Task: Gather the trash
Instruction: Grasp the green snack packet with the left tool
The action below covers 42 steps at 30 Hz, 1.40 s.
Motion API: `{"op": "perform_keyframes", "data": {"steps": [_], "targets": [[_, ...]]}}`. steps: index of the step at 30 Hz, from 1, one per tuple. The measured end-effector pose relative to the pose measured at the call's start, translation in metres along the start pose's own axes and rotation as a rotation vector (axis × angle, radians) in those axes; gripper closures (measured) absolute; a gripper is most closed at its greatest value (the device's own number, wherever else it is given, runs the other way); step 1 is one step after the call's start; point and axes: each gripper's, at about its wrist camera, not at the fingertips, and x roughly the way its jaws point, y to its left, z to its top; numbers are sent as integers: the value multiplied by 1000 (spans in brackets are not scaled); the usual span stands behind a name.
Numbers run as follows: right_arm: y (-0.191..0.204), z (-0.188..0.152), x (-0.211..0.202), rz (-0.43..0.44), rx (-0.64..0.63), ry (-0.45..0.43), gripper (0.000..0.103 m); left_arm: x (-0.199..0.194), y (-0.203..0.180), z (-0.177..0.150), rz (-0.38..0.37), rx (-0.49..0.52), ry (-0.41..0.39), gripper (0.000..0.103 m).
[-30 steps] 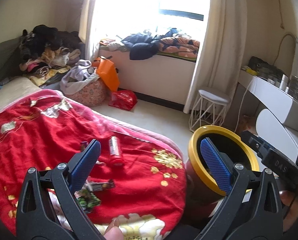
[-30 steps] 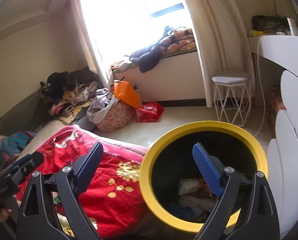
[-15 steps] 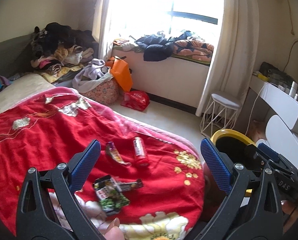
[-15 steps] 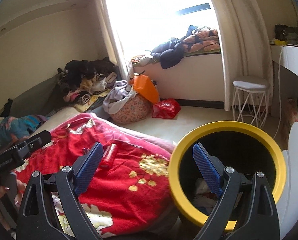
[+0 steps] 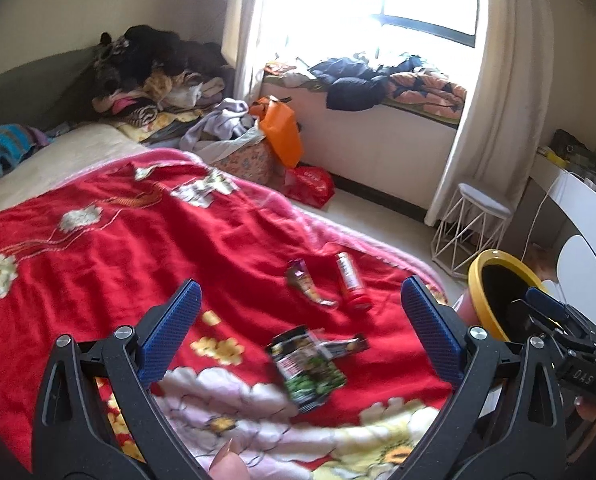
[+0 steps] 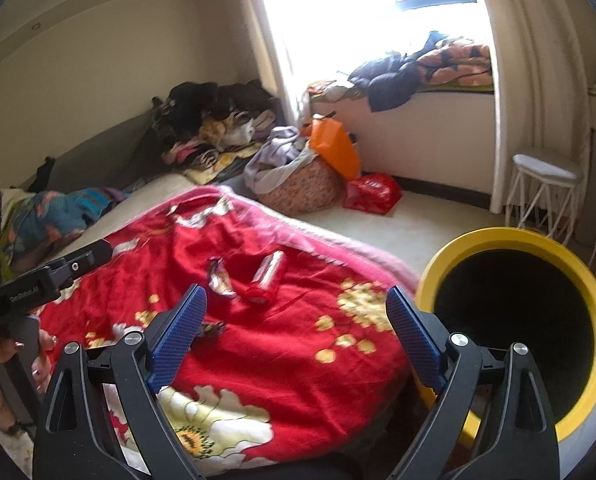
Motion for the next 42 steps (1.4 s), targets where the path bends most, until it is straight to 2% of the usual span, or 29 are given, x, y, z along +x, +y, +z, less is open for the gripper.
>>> {"op": "perform_keyframes", "data": {"steps": [4, 9, 12, 17, 23, 36, 40, 41, 42], "targets": [[5, 0, 13, 41, 14, 46, 15, 1, 16, -8, -5, -31, 36, 11], [14, 2, 27, 73, -1, 94, 24, 4, 29, -20, -32, -58, 93, 12], [21, 2, 38, 94, -24, 128, 32, 9, 33, -28, -52, -71, 143, 22], [33, -2, 62, 134, -64, 209, 50, 24, 42, -49, -99, -121, 253, 50], [42, -10, 87, 174, -83, 289, 64, 37, 41, -65, -152, -155, 335, 71], [47, -14, 133, 259, -16, 387, 68, 56, 41, -75, -228, -224, 394, 72], [45, -18, 139, 306, 16, 413, 80, 61, 43, -76, -238, -240, 396, 72], [46, -18, 139, 317, 24, 415, 87, 63, 43, -76, -243, -246, 397, 76], [45, -18, 138, 327, 31, 408, 88, 63, 43, -76, -252, -251, 395, 83]]}}
